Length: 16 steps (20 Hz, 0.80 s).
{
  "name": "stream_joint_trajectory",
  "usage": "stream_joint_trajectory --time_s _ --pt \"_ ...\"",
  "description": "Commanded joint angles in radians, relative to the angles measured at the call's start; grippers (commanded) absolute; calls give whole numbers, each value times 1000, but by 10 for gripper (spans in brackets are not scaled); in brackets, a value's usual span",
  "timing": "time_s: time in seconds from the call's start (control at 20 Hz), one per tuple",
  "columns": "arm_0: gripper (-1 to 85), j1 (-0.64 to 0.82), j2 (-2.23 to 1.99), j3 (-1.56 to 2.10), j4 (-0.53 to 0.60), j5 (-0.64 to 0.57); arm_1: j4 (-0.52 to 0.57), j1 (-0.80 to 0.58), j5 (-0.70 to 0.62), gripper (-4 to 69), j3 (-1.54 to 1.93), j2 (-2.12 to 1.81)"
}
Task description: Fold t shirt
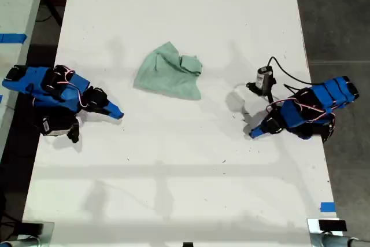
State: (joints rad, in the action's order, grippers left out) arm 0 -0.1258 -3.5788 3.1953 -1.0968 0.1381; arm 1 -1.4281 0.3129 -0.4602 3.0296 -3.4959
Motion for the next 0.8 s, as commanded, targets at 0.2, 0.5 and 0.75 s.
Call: stream_joint_trajectory --time_s 0.2,0.5,0.75 --pt "121 -295 -6 9 -5 -29 44 23 -371 53 57 -6" --pt "121 -469 -6 9 -5 -29 46 18 -370 52 57 -6" --pt "121 -512 -6 9 -5 -29 46 18 -370 51 57 -6"
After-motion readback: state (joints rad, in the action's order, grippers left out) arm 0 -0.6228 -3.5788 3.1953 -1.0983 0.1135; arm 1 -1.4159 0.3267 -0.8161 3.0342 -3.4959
